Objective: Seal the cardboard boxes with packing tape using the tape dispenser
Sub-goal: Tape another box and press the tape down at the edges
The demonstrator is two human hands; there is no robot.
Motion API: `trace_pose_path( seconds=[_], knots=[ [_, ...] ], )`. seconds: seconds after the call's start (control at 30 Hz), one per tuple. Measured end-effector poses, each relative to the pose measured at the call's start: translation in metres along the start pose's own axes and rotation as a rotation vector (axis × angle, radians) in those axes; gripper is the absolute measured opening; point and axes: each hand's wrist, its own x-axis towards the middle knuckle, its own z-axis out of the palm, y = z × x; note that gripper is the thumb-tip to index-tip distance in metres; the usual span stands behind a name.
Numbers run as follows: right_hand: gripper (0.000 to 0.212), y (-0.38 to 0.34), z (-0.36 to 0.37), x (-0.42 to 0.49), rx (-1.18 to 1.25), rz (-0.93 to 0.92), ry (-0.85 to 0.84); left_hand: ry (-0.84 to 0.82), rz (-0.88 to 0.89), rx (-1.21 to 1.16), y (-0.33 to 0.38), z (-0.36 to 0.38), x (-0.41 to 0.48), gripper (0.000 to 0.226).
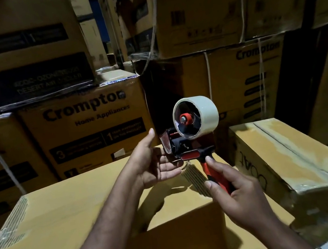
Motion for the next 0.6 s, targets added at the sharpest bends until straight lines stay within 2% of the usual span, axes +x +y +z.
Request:
trace_pose_path(
  seconds=[0.13, 0.2, 0.37, 0.43, 0.5, 0.6],
  knots=[
    [0.062, 0.003, 0.001, 0.006, -0.039, -0.016, 0.055, -0.027, -0.093, -0.078, 0.012, 0.005, 0.021, 0.091],
    [0.066, 0.003, -0.001, 0.011, -0.071, -0.015, 0.091, -0.043, -0.100, -0.111, 0.019, 0.009, 0.034, 0.086],
    [0.063, 0.002, -0.007, 0.026, -0.092, -0.001, 0.170, -0.161, -0.079, -0.247, 0.029, 0.020, 0.053, 0.027],
    [0.059, 0.002, -0.007, 0.029, -0.089, 0.008, 0.189, -0.184, -0.053, -0.229, 0.034, 0.018, 0.059, 0.013],
    [0.057, 0.006, -0.008, 0.031, -0.098, 0.017, 0.191, -0.242, -0.041, -0.230, 0.039, 0.016, 0.064, 0.014],
    [0.056, 0.007, -0.011, 0.030, -0.105, 0.049, 0.177, -0.381, -0.041, -0.282, 0.041, 0.013, 0.067, 0.043]
  ],
)
